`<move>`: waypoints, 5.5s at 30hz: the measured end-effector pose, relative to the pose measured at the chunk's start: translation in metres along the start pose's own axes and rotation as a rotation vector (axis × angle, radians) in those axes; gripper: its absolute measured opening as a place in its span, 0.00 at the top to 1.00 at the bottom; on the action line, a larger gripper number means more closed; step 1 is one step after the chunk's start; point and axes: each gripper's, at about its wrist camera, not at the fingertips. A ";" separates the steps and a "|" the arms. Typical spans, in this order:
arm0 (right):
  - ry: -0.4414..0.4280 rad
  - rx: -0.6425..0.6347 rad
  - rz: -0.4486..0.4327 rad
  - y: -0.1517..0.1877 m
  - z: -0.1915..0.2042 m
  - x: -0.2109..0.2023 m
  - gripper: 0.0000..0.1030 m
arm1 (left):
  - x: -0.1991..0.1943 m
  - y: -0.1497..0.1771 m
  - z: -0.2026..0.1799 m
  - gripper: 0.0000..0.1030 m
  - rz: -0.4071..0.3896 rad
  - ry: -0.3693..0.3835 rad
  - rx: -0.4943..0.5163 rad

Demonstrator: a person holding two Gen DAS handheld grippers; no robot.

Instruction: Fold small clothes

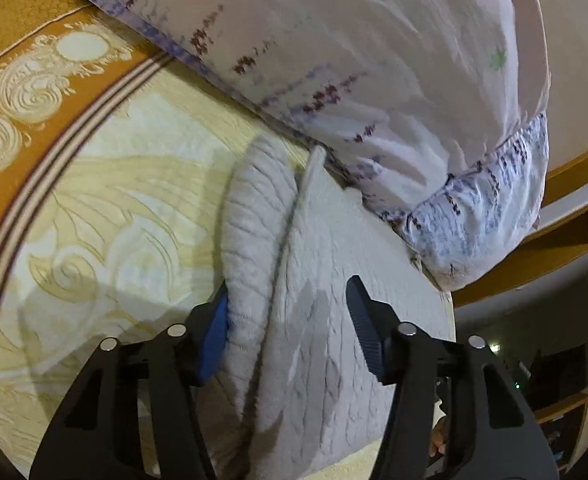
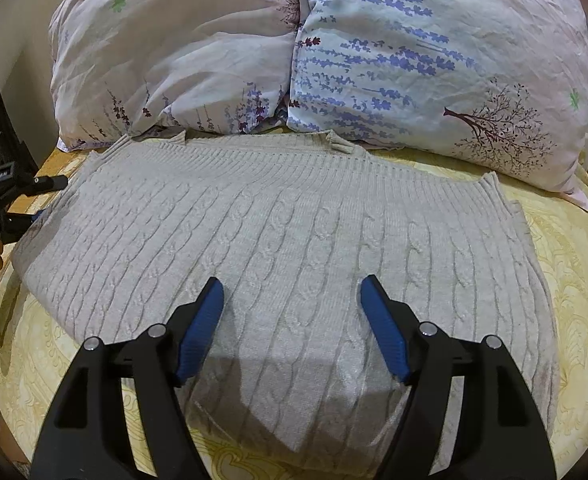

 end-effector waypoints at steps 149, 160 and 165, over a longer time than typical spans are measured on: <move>-0.091 0.300 0.009 0.100 -0.143 -0.071 0.80 | 0.124 0.113 -0.189 0.23 0.241 -0.082 0.404; -0.295 0.473 -0.071 0.033 -0.197 -0.081 0.44 | 0.116 0.056 -0.179 0.22 0.205 -0.019 0.256; -0.348 0.534 -0.002 0.003 -0.218 -0.037 0.44 | 0.133 0.023 -0.183 0.23 0.212 -0.030 0.248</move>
Point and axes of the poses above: each gripper's, at about its wrist camera, not at the fingertips, and x roughly the way its jaws point, z to its left, y to its underside, and after that the axes turned 11 degrees about z, right-handed
